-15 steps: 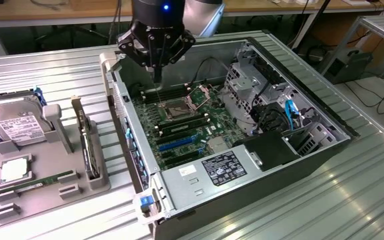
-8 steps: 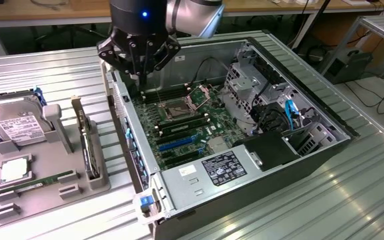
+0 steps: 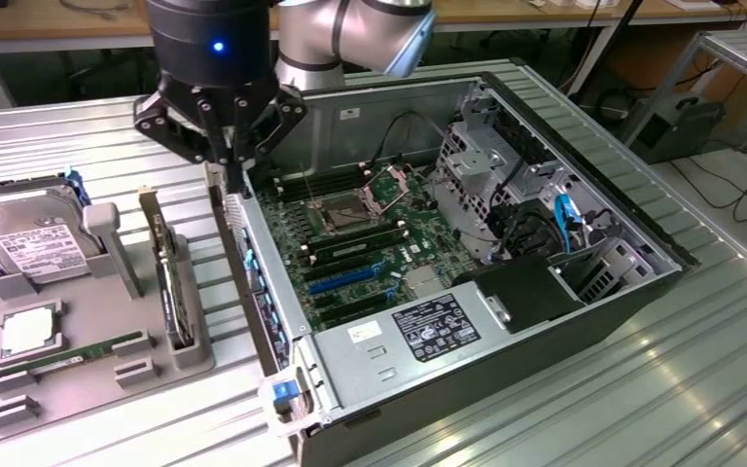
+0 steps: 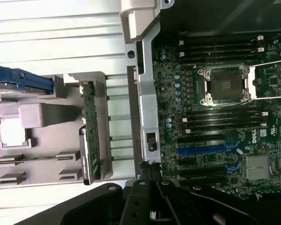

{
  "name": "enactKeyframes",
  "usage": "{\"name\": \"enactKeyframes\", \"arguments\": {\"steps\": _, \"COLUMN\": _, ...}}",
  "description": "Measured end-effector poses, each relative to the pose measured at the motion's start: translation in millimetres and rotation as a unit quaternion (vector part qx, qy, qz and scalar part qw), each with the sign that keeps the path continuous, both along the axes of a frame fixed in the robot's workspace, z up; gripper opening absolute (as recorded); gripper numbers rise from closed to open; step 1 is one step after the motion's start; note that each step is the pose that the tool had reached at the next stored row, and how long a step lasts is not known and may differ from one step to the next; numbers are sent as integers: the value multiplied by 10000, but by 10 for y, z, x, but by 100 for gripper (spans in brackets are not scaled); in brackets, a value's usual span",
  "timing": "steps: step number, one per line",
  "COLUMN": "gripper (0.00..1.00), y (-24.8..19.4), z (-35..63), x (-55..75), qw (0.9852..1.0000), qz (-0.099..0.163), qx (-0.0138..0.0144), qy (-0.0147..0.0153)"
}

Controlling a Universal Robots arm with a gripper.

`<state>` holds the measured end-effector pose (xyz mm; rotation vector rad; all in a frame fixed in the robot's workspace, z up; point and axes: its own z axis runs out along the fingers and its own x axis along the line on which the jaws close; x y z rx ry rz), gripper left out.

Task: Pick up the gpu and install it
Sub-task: 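Reach for the gpu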

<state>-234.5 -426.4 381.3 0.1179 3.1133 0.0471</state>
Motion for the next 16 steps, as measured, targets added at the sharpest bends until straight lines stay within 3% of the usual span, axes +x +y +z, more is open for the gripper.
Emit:
{"name": "enactKeyframes", "arguments": {"steps": 11, "gripper": 11, "y": -2, "z": -208, "x": -610, "qw": 10000, "qz": 0, "qx": -6, "qy": 0}}
{"name": "enactKeyframes", "arguments": {"steps": 16, "gripper": 11, "y": -3, "z": -262, "x": -664, "qw": 10000, "qz": 5, "qx": -10, "qy": 2}}
